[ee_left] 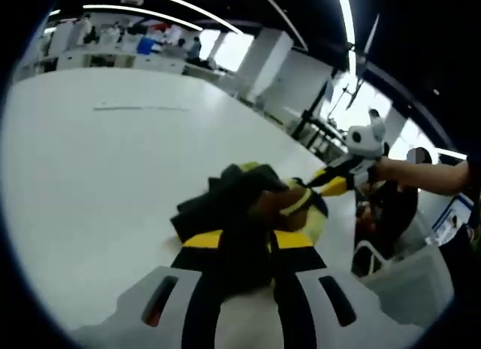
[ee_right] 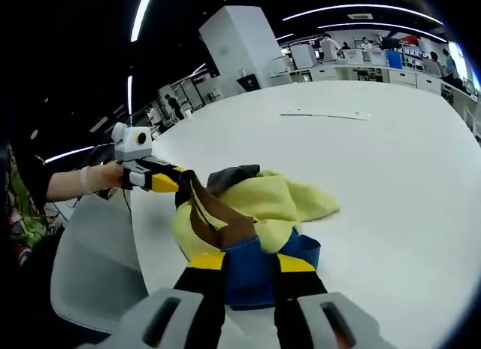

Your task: Fold the garment on the visible template until the final outline fits inside the template.

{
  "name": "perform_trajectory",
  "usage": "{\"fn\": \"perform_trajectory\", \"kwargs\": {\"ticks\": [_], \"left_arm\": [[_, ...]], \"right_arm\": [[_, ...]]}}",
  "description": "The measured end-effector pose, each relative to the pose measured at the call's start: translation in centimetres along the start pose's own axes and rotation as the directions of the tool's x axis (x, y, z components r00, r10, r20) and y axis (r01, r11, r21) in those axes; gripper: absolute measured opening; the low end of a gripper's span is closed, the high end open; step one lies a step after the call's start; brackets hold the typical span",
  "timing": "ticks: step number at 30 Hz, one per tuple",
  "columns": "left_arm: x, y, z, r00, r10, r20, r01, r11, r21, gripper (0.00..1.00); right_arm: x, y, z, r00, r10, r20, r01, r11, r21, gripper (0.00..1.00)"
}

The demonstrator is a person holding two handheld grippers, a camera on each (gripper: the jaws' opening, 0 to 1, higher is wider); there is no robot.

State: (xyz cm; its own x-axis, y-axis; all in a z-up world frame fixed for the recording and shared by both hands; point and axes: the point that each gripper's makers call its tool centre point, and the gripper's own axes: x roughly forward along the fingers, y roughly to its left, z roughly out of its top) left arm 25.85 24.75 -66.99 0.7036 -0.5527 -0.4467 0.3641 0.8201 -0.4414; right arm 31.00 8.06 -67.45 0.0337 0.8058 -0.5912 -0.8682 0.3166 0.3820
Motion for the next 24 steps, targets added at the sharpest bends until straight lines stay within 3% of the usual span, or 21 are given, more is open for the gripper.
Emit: {"fn": "perform_trajectory", "kwargs": {"ticks": [10,16,24], "left_arm": [[0.60,-0.04,-0.74,1.000,0.001,-0.013,-0.001,1.000,-0.027,0.18],[0.69,-0.02,-0.93,1.000,0.005,-0.009,-0.005,0.999,-0.050,0.09],[0.57,-0.09,-0.89,1.000,0.009,0.003,-0.008,0.997,-0.076,0.00]], "right_arm": [[0.79,0.05,-0.57,1.000,0.018,-0.013,-0.017,0.999,0.031,0.13],[0.53,-0.01,-0.41,1.000,0.006,0.004,-0.006,0.999,0.034,0.00],[-0.17,-0.16,0.00,0.999,-0.015,0.043,0.012,0.999,0.053,0.00]]}}
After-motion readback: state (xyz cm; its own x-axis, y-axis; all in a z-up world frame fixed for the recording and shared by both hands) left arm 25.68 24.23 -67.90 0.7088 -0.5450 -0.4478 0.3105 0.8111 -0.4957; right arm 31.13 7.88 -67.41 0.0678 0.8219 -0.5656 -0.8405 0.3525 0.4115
